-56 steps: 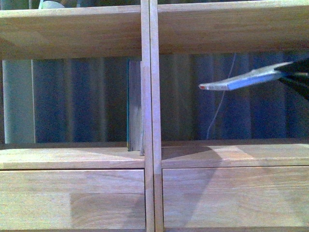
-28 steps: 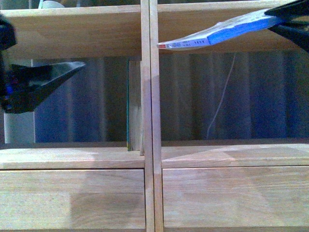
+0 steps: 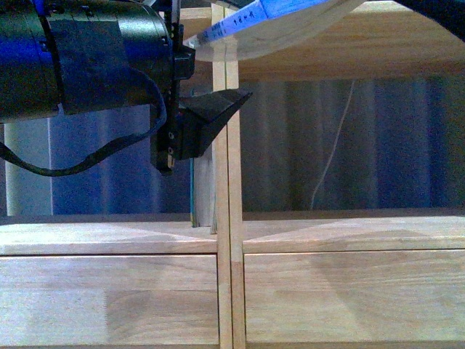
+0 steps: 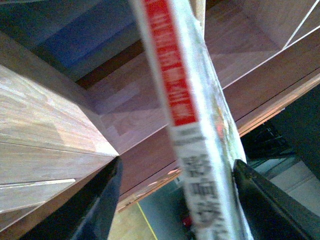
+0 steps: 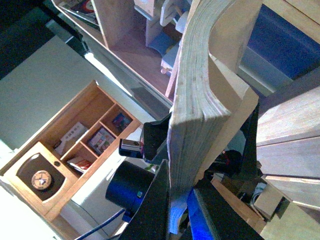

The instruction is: Organize books on shelf

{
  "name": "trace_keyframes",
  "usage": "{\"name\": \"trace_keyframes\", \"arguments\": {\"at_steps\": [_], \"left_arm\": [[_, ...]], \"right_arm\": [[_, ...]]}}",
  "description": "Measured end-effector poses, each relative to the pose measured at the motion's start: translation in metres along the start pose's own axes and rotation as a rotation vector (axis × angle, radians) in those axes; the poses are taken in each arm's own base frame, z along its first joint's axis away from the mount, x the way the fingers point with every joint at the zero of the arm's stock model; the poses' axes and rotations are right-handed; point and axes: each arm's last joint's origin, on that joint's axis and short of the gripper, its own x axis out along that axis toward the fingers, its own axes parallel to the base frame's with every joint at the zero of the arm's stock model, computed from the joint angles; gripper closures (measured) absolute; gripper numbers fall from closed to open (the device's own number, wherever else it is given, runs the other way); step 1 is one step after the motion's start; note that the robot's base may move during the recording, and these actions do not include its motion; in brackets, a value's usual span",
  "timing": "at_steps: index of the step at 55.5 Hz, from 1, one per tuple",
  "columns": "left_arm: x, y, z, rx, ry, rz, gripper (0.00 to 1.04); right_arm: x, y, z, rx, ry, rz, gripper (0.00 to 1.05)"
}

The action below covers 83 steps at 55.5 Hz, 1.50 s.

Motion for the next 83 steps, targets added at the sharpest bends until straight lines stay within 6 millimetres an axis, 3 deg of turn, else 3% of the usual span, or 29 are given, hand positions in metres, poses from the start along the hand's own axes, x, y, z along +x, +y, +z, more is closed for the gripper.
{"name": "trace_keyframes", "arguments": {"at_steps": [13, 20, 30, 39, 44, 53, 65, 74, 83], "left_arm": [[-0.006, -0.005, 0.004, 0.033, -0.049, -0.021, 0.78], [-0.019, -0.011, 0.009, 0.065, -0.075, -0.043, 0.96], [-0.062, -0.015, 0.030, 0.247, -0.153, -0.016, 0.98], [-0.091, 0.000, 0.056, 0.474, -0.255, 0.147, 0.98], [-0.099, 0.016, 0.071, 0.624, -0.313, 0.278, 0.98], [-0.087, 0.044, 0.098, 0.937, -0.422, 0.464, 0.98], [-0.055, 0.075, 0.120, 1.334, -0.469, 0.598, 0.98], [-0.031, 0.106, 0.125, 1.459, -0.414, 0.638, 0.98], [-0.011, 0.136, 0.127, 1.506, -0.372, 0.647, 0.98]], "right_arm": [[0.001, 0.002, -0.002, 0.012, 0.003, 0.017, 0.97], [0.003, -0.001, -0.003, 0.022, 0.002, 0.007, 0.76], [-0.013, -0.017, 0.001, 0.013, 0.025, -0.079, 0.33], [-0.041, -0.030, 0.009, -0.025, 0.042, -0.157, 0.08], [-0.062, -0.030, 0.016, -0.065, 0.037, -0.194, 0.07], [-0.097, -0.020, 0.021, -0.147, 0.036, -0.227, 0.07], [-0.131, -0.001, 0.009, -0.212, 0.046, -0.222, 0.07], [-0.148, 0.009, -0.004, -0.225, 0.054, -0.217, 0.07], [-0.150, 0.012, -0.008, -0.248, 0.061, -0.209, 0.07]]}}
